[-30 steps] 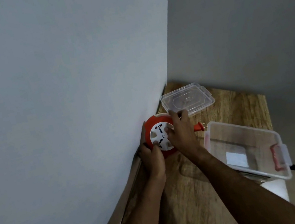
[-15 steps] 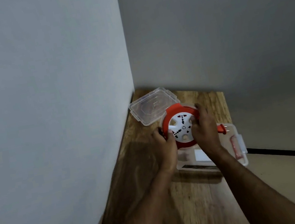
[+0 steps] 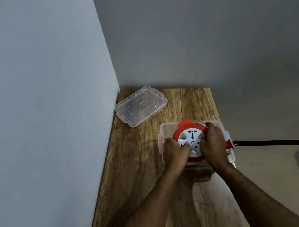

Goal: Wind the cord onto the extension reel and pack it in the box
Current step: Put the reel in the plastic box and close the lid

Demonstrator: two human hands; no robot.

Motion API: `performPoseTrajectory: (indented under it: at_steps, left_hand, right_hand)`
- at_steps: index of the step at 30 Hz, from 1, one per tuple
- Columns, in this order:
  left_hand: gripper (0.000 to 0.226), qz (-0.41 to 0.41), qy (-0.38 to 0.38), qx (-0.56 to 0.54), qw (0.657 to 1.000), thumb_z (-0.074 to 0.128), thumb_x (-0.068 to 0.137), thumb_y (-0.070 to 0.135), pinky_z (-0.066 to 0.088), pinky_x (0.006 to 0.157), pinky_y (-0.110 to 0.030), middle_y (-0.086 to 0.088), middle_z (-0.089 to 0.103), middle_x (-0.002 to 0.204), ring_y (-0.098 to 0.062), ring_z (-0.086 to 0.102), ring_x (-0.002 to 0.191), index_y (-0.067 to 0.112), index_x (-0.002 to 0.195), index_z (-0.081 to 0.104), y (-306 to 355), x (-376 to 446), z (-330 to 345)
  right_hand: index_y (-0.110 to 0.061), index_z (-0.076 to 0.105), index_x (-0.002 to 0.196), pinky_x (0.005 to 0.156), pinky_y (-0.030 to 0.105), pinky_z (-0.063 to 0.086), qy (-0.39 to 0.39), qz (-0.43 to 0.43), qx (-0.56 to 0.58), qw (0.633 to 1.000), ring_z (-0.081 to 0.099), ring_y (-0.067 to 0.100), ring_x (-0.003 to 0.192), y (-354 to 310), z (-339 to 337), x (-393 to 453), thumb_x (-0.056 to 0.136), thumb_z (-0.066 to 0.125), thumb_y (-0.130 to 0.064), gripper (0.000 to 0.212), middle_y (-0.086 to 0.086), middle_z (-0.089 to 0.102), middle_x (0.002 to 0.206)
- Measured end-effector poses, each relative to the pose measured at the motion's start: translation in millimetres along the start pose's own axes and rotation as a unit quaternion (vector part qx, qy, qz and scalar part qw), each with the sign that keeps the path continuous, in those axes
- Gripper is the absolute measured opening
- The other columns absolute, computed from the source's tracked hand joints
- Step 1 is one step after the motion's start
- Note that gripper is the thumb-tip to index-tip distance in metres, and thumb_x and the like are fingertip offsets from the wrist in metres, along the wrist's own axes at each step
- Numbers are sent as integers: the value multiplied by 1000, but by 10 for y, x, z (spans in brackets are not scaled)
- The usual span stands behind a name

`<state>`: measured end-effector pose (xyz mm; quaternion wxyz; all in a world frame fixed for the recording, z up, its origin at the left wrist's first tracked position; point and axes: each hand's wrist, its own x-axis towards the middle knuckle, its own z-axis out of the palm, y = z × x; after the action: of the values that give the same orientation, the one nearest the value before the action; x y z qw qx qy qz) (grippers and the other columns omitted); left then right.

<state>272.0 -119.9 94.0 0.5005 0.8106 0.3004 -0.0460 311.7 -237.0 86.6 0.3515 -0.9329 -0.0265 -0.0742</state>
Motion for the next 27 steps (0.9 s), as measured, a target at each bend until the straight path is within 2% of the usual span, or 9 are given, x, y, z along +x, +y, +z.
performPoseTrajectory:
  at_steps: [3, 7, 9, 11, 13, 16, 20, 24, 27]
  left_hand:
    - [78, -21, -31, -4, 999, 68, 83, 48, 57, 93, -39, -11, 59, 139, -28, 63, 119, 5, 143, 44, 42, 43, -23]
    - [101, -44, -71, 36, 996, 70, 90, 46, 44, 106, -38, -17, 32, 161, -34, 39, 144, -1, 158, 13, 65, 87, 4]
    - [107, -58, -76, 36, 995, 70, 90, 45, 40, 110, -40, -19, 24, 164, -35, 33, 148, 2, 161, 2, 78, 103, 2]
    - [113, -72, -83, 23, 994, 71, 88, 44, 42, 110, -44, -21, 23, 163, -37, 35, 145, 14, 161, -10, 81, 106, -13]
    - [116, -72, -75, 50, 993, 73, 83, 50, 44, 109, -49, -22, 28, 160, -38, 39, 142, 21, 160, -9, 52, 118, -43]
    - [115, -72, -55, 96, 991, 72, 82, 56, 39, 112, -53, -21, 29, 160, -40, 35, 144, 18, 160, -3, -26, 156, -129]
    - [113, -64, -42, 114, 990, 68, 86, 59, 31, 119, -56, -20, 20, 166, -40, 25, 151, 16, 162, -3, -114, 192, -273]
    - [103, -42, -8, 144, 989, 64, 92, 54, 30, 119, -51, -17, 23, 166, -36, 26, 152, 14, 163, 2, -164, 164, -365]
    - [88, -23, 22, 153, 988, 61, 98, 38, 33, 119, -47, -13, 27, 166, -32, 30, 151, 14, 163, 6, -246, 151, -341]
  right_hand:
    - [-1, 53, 118, 85, 44, 51, -14, 12, -30, 999, 55, 31, 102, -7, 35, 17, 80, 54, 6, 39, 17, 61, 110]
    - [0, 54, 116, 84, 44, 52, -39, 18, -54, 998, 57, 31, 100, 11, 63, 42, 82, 55, 5, 34, 18, 61, 111]
    - [-1, 55, 115, 85, 44, 53, -49, 13, -67, 996, 59, 31, 100, -5, 74, 58, 84, 57, 2, 31, 18, 62, 111]
    - [-1, 56, 116, 86, 42, 53, -67, 5, -78, 995, 61, 31, 100, -37, 94, 63, 87, 60, -3, 30, 18, 63, 113]
    - [-1, 56, 117, 87, 38, 50, -96, 5, -86, 992, 62, 30, 102, -58, 151, 47, 89, 62, -9, 30, 17, 64, 115]
    - [-5, 55, 120, 92, 38, 51, -125, 5, -79, 989, 64, 26, 105, -90, 271, -20, 89, 67, -19, 36, 13, 65, 118]
    - [-3, 55, 121, 92, 33, 49, -117, -19, -82, 990, 64, 26, 105, -222, 396, -60, 89, 67, -17, 37, 14, 65, 118]
    - [-1, 52, 124, 92, 31, 46, -120, -31, -106, 987, 62, 25, 106, -321, 463, -90, 89, 65, -13, 39, 15, 62, 120]
    - [2, 50, 126, 92, 31, 46, -126, -30, -115, 985, 60, 27, 106, -355, 475, -101, 88, 62, -7, 41, 17, 60, 120]
